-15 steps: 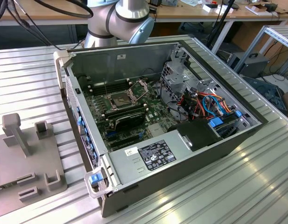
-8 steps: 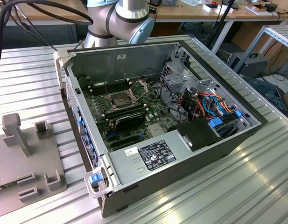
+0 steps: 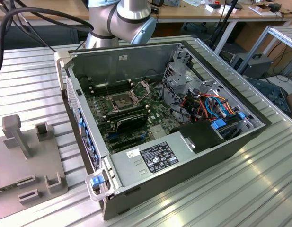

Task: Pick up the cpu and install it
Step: 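Reach for the cpu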

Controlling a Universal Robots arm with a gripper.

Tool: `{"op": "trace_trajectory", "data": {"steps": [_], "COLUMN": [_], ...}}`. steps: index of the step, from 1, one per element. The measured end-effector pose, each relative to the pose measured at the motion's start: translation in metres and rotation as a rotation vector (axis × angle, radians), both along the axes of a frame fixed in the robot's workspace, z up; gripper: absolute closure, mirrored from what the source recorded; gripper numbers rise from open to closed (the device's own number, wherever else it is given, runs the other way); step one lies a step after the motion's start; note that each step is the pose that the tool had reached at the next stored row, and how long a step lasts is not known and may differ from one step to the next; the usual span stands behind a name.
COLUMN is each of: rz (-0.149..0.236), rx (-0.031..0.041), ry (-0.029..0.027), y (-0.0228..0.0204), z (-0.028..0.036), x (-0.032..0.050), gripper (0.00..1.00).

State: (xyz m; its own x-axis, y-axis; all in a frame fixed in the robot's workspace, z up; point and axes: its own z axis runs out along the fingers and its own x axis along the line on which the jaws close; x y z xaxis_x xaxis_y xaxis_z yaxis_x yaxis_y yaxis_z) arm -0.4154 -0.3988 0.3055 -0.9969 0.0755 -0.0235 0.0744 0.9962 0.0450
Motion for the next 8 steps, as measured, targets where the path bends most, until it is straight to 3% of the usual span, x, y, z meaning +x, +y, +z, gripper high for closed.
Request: {"op": "trace_trajectory", "data": {"steps": [8], "rz": [0.000], "rx": [-0.0010], "ry": [0.0000], "y": [-0.0001], "z": [-0.0065], "x": [-0.0145], "gripper": [0.89]}}
